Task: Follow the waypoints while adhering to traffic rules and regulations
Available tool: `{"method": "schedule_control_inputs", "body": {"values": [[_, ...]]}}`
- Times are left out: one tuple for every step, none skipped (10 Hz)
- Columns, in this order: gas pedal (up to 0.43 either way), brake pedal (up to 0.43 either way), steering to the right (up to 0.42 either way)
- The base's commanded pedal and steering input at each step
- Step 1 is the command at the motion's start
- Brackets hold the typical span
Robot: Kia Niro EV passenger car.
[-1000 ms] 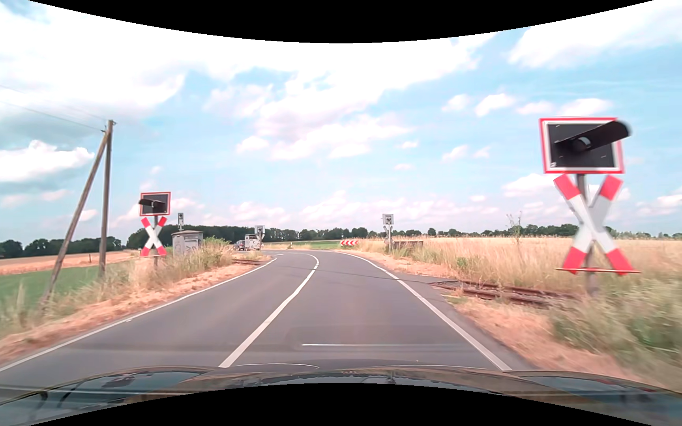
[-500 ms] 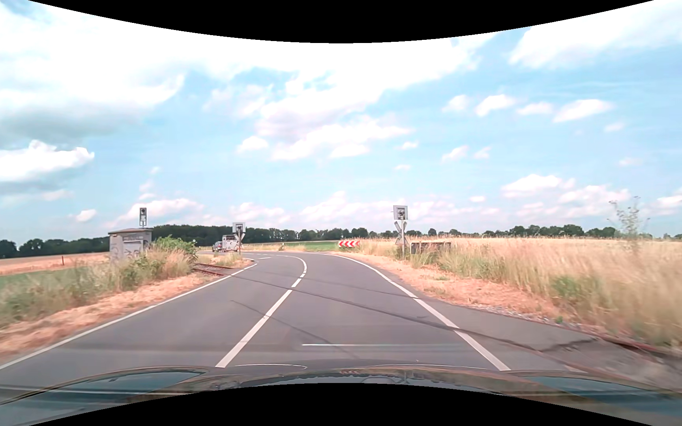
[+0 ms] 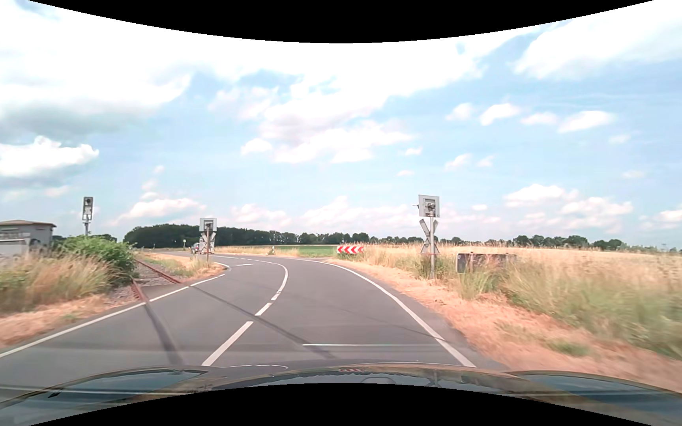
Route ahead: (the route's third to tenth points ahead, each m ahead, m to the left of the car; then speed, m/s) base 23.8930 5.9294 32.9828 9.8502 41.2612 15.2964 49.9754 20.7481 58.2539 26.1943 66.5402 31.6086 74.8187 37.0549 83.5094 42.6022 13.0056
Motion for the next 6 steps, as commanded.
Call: {"method": "schedule_control_inputs", "body": {"values": [[0.157, 0.000, -0.044], [0.157, 0.000, -0.047], [0.157, 0.000, -0.047], [0.157, 0.000, -0.047], [0.169, 0.000, -0.050], [0.169, 0.000, -0.055]]}}
